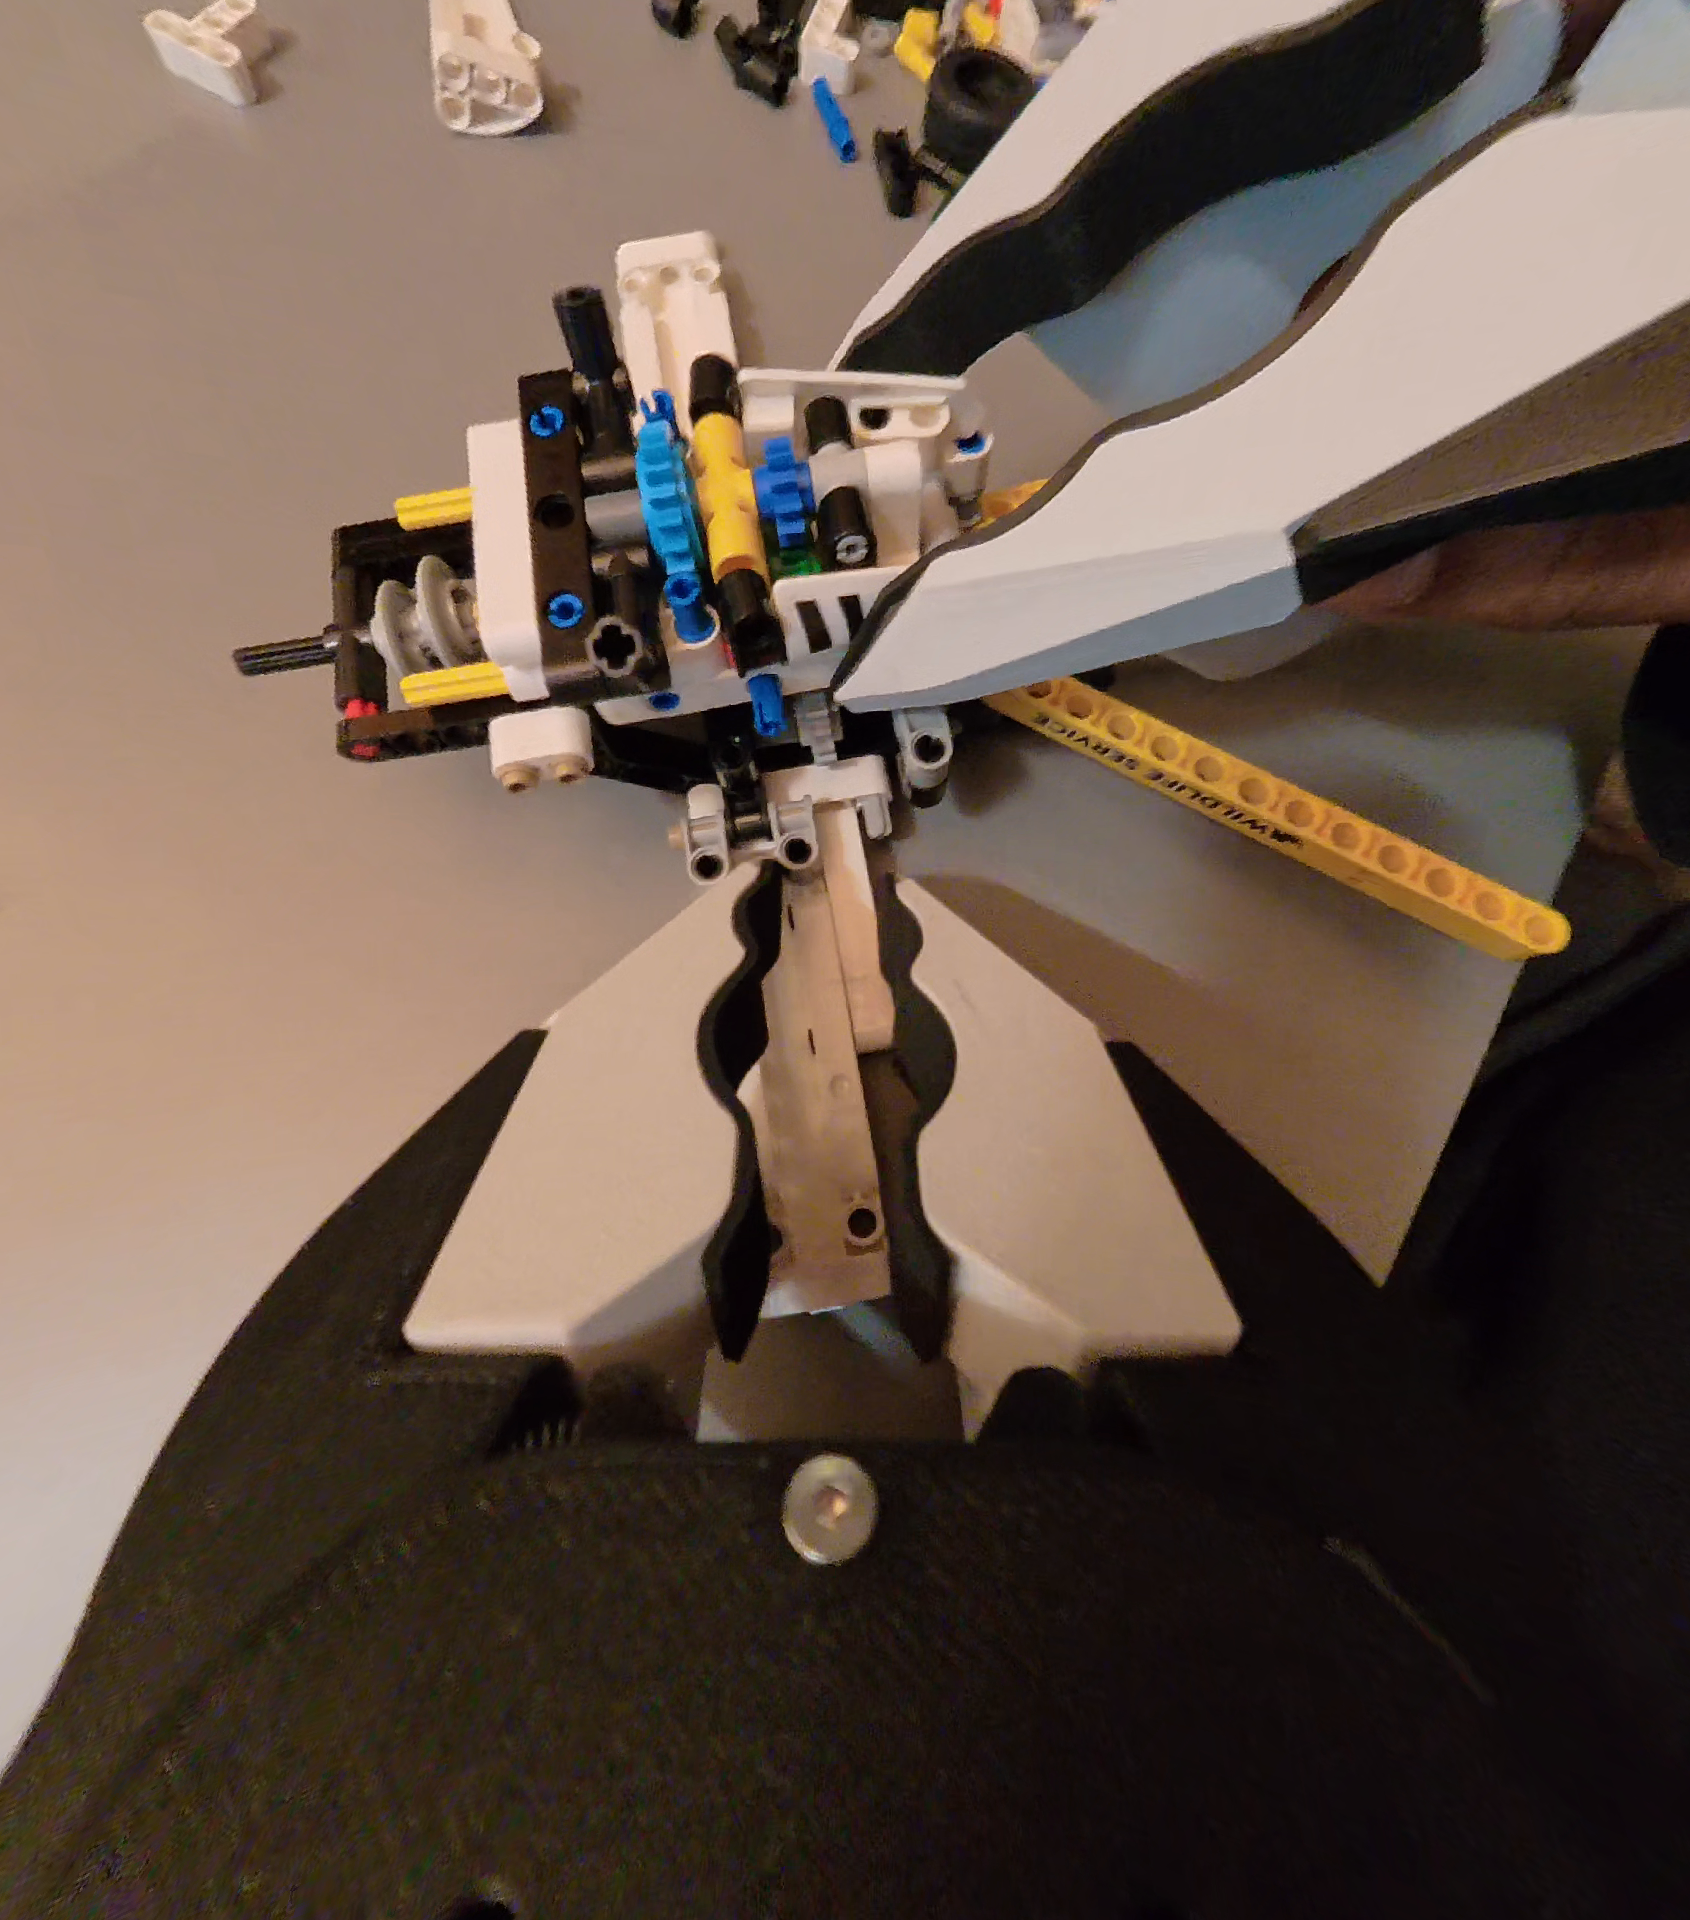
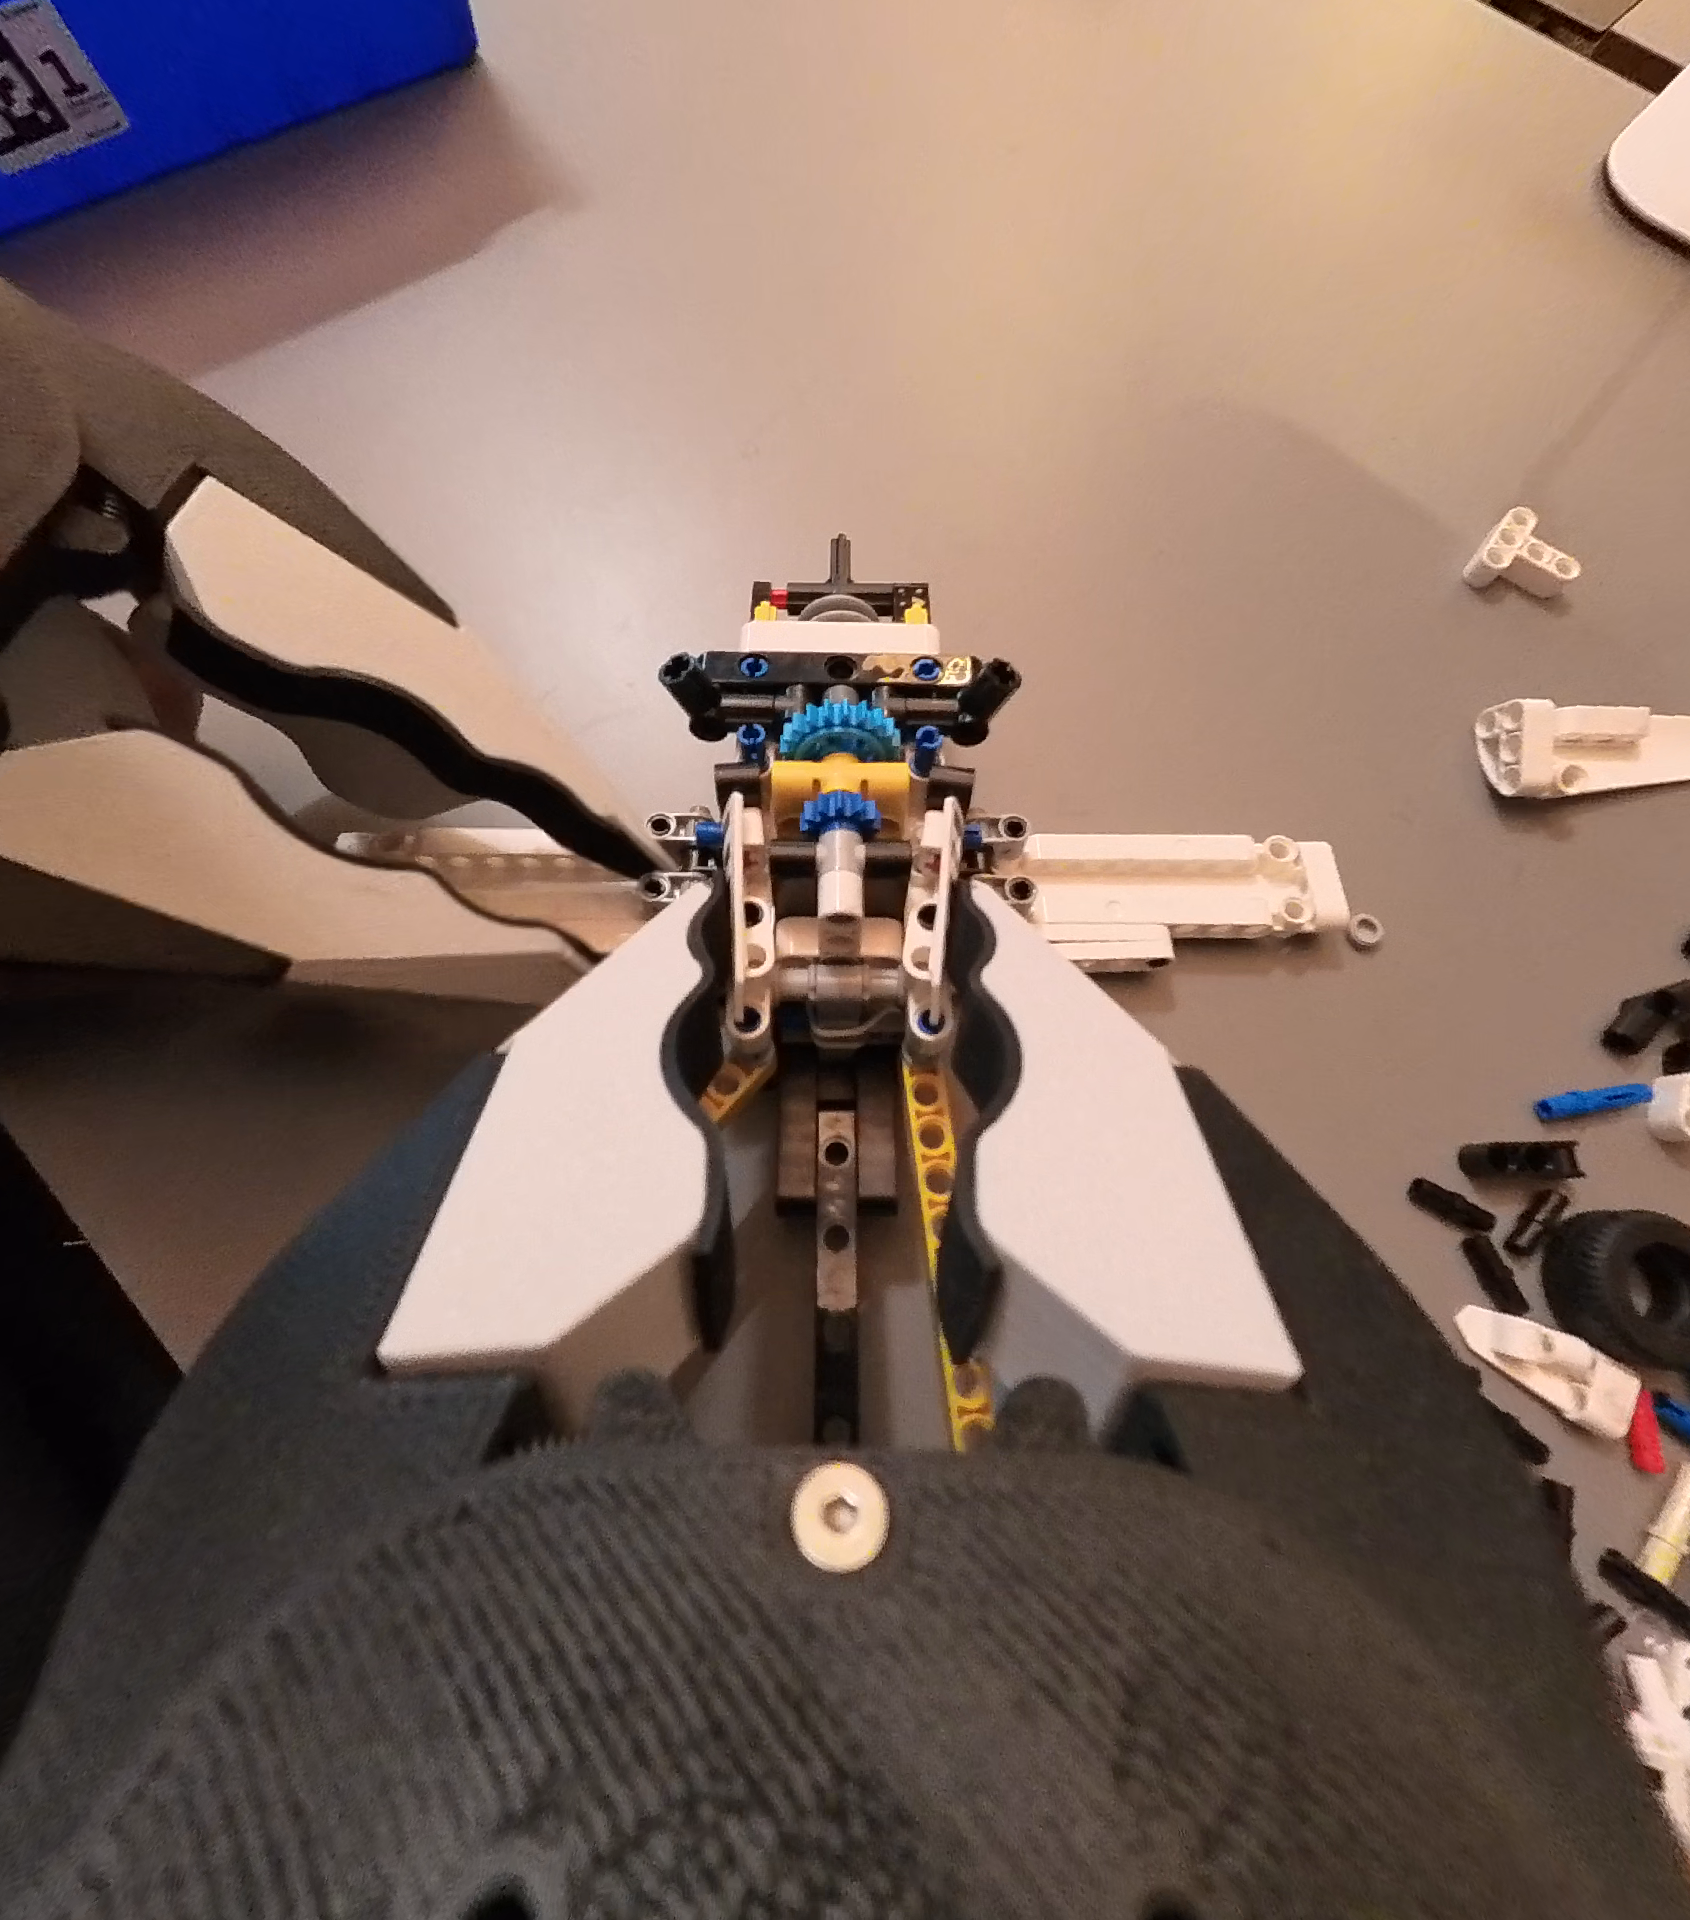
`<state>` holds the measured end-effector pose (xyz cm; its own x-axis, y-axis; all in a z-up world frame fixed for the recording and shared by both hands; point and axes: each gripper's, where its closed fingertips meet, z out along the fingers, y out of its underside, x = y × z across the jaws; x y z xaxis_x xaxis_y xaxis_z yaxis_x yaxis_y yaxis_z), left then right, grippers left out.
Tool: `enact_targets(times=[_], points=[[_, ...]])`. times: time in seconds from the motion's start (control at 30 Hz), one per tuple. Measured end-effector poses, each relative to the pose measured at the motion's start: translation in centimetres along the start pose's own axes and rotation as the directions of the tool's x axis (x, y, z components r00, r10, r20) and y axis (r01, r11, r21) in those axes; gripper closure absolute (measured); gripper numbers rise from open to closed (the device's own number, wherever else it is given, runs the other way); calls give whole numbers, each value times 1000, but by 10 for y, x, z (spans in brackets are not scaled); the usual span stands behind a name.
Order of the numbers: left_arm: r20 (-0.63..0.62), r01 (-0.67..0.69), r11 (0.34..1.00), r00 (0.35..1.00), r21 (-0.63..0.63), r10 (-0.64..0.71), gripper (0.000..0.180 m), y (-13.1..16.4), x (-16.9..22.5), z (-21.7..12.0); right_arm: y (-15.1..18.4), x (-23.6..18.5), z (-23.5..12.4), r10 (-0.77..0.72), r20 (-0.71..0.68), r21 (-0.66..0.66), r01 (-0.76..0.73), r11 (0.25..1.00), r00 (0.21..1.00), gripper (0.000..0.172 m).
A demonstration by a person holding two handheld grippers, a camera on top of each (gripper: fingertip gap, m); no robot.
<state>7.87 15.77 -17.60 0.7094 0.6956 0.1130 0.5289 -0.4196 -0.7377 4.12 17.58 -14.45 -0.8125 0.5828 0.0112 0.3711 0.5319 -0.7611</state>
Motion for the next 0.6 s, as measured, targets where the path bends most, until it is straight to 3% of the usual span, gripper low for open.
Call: enact_targets(times=[0.6], points=[[63,-43,999,997,-7,44,165,-1,-2,2,0,0,0,-6,-6,-3,6,1000,1000,130]])
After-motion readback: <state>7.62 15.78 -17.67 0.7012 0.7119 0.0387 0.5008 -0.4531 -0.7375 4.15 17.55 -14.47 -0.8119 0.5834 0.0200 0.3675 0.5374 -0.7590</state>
